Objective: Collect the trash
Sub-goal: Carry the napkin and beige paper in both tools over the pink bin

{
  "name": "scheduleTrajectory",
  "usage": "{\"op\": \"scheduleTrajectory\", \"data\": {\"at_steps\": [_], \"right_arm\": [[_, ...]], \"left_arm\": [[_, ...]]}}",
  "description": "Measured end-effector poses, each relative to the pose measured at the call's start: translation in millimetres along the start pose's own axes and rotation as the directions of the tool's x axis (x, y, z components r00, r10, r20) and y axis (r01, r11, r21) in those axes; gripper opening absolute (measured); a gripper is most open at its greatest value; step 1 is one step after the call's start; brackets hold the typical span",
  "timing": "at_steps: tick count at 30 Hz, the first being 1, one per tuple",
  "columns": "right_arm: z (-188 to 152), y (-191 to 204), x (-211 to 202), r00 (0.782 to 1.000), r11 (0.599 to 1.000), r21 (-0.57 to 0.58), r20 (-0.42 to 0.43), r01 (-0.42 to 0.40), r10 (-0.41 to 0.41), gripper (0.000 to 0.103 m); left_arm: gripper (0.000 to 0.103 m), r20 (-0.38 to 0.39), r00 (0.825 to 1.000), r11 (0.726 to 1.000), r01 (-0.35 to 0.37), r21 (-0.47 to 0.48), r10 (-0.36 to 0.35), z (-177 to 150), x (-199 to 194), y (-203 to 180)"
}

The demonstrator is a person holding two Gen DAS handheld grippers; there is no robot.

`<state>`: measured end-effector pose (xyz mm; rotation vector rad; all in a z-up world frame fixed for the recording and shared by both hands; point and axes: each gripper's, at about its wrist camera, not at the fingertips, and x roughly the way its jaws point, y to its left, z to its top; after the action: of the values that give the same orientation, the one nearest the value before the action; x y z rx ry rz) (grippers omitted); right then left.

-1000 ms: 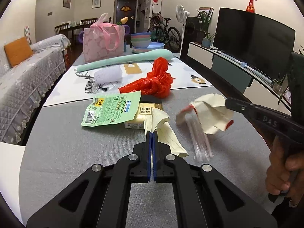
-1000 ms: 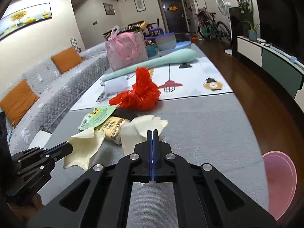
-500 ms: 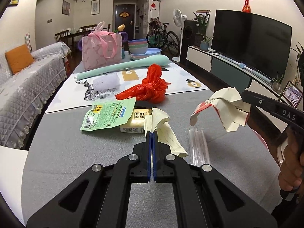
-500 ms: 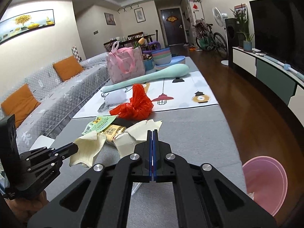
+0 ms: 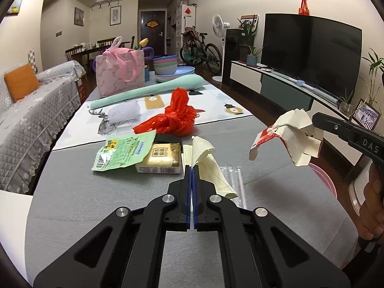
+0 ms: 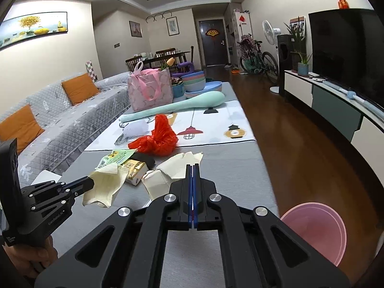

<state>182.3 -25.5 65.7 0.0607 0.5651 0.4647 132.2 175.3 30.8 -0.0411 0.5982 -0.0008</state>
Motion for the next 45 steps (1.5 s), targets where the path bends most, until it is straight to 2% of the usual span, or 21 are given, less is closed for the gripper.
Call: {"op": "scheduleTrajectory", "data": {"at_steps": [22, 35, 45], "right_arm": [[-8, -80, -62, 0.99, 0.99, 0.057, 0.052, 0.129, -0.132, 0.0], [-19, -139, -97, 0.972, 0.968, 0.119, 0.06, 0.221, -0.229, 0.0], [-20, -174, -107, 0.952, 0.942, 0.17, 0.055, 0.288, -0.301, 0.0]], "left_arm": [[0.001, 0.011, 0.995, 0.994, 0.094, 0.055, -0.095, -3, -1, -79], [0.001, -0.014, 0.985, 0.981, 0.173, 0.088, -0.173, -2, 2, -135], [0.001, -0.048, 0.973, 0.965, 0.232, 0.121, -0.228, -7, 16, -186]]}}
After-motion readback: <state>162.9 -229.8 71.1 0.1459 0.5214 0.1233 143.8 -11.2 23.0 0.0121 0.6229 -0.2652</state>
